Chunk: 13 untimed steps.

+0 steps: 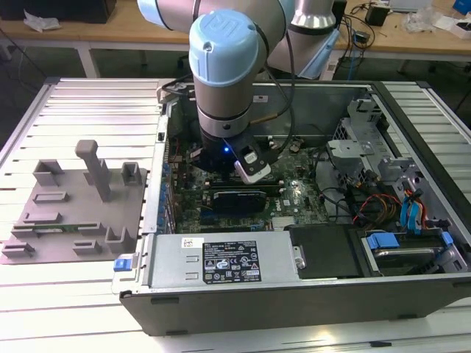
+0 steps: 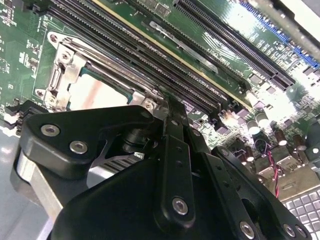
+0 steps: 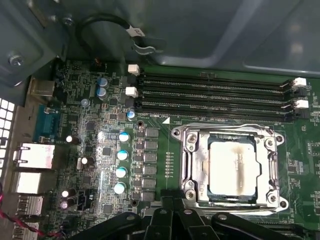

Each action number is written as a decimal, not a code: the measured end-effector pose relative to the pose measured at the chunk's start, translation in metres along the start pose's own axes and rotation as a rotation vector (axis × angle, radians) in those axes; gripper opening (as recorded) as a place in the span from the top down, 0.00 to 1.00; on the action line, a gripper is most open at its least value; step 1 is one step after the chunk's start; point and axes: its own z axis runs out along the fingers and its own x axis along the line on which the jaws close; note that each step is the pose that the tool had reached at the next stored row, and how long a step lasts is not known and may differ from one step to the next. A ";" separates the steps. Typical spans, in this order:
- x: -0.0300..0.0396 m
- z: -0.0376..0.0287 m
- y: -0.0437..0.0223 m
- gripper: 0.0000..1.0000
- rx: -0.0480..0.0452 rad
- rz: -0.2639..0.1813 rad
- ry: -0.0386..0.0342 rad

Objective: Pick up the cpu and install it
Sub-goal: 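Install the second cpu locking lever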

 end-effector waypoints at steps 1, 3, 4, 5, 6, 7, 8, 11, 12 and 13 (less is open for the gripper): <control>0.0004 0.0001 0.0001 0.89 0.0017 0.002 -0.0003; 0.0011 0.0005 0.0003 0.89 0.0021 0.003 -0.0005; 0.0013 0.0007 0.0005 0.89 0.0020 0.004 -0.0006; 0.0013 0.0008 0.0008 0.89 0.0019 0.004 -0.0007; 0.0013 0.0006 0.0010 0.89 0.0021 0.004 -0.0007; 0.0013 -0.0004 0.0013 0.89 0.0020 0.005 -0.0008; 0.0010 -0.0039 0.0022 0.89 0.0014 0.005 -0.0014; -0.0001 -0.0222 0.0059 0.89 0.0024 0.006 -0.0011; -0.0004 -0.0286 0.0075 0.89 0.0043 0.006 -0.0011; -0.0004 -0.0297 0.0081 0.89 0.0067 0.006 -0.0010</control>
